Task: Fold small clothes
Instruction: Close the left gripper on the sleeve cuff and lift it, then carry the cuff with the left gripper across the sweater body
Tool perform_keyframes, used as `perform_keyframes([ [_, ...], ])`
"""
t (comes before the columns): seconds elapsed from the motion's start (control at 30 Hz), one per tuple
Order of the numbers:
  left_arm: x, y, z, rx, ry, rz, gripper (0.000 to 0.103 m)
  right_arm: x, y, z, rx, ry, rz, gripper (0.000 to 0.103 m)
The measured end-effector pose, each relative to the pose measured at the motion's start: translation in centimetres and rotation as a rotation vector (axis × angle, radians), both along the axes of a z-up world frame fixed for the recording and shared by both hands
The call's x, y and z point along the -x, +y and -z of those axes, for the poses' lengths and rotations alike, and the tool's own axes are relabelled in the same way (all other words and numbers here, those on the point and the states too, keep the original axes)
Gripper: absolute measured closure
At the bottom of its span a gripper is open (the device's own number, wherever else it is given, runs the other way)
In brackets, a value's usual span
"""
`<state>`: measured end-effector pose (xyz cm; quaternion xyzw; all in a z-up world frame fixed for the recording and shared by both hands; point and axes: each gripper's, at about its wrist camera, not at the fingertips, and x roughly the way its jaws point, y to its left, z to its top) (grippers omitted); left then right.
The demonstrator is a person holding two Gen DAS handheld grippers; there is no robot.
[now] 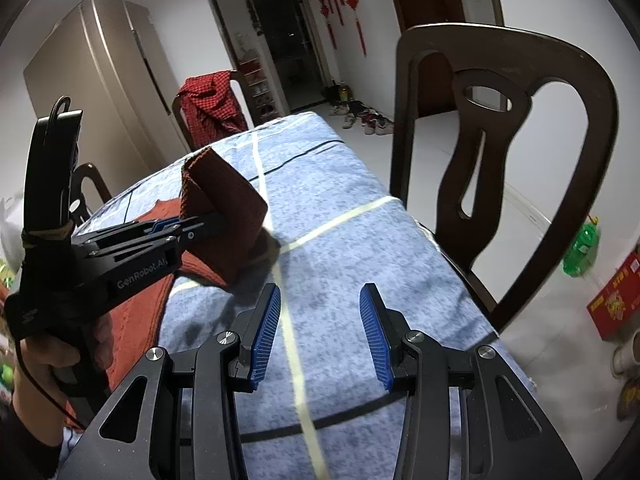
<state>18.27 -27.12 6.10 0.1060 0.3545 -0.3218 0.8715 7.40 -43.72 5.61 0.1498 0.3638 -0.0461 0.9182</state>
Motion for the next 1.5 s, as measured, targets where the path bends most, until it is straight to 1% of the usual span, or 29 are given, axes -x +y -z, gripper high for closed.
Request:
perform_keyframes([
  [0.3, -1.0, 3.1, -0.6, 0.038, 0.020, -0.060, 0.088, -1.6, 2.0, -0.3, 0.007, 0.002, -0.048, 0.061],
  [0.57, -2.7, 6.6, -1.7, 0.114, 0.058, -0.130, 0.088, -2.8, 3.4, -0.4, -0.003, 0.008, -0.077, 0.061],
  [0.83, -4.2, 10.2, -2.5, 0.173, 0.085, -0.202, 0.088, -3.7, 5.4, -0.9, 0.005, 0.004, -0.118, 0.061],
  [1.0, -4.5, 12.4, -2.7, 0.180, 0.069, -0.243, 0.088, -4.6, 7.0, -1.2, 0.027, 0.003, -0.150, 0.061],
  [1.17, -4.8, 14.1, -2.5, 0.174, 0.056, -0.277, 0.088, -5.7, 8.3, -1.3, 0.024, 0.009, -0.178, 0.061],
  [1.37, -5.2, 16.2, -1.4, 0.171, 0.077, -0.331, 0.088, -7.2, 10.0, -1.2, 0.030, 0.018, -0.213, 0.061],
  [1.5, -5.2, 17.9, -1.0, 0.182, 0.080, -0.364, 0.088, -8.2, 11.4, -1.1, 0.043, 0.025, -0.238, 0.061],
])
